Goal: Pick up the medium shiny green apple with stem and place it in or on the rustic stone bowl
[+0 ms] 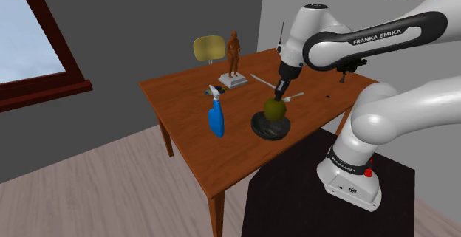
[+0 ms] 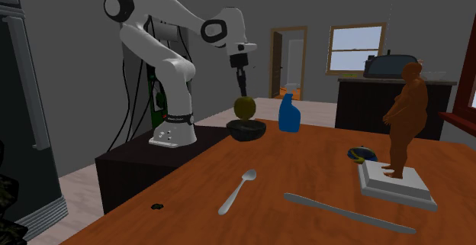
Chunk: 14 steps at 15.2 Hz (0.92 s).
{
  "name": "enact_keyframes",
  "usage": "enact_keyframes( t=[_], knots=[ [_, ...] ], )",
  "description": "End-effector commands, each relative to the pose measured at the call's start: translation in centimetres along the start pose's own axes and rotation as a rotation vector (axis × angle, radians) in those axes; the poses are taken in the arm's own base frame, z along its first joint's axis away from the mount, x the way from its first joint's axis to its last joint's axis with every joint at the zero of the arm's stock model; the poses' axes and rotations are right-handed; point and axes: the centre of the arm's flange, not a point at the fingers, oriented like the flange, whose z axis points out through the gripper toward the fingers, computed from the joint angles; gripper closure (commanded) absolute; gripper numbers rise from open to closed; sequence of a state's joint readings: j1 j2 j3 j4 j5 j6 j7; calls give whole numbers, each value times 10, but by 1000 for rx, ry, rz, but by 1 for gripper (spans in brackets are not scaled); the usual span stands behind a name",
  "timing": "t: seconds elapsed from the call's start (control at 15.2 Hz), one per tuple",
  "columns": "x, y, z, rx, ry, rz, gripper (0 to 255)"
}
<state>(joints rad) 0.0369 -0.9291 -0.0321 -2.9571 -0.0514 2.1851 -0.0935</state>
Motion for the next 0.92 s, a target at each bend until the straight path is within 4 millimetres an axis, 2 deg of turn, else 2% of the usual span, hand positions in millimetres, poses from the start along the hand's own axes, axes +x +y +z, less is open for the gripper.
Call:
enact_keyframes(
  t=[0.0,0.13,0.66,0.73,0.86],
  knots=[
    [-2,0,11,0,1,0,255],
    [-3,-1,21,0,1,0,255],
    [-3,-1,21,0,1,0,255],
    [-3,-1,21,0,1,0,0],
    [-3,-1,21,0,1,0,0]
  ],
)
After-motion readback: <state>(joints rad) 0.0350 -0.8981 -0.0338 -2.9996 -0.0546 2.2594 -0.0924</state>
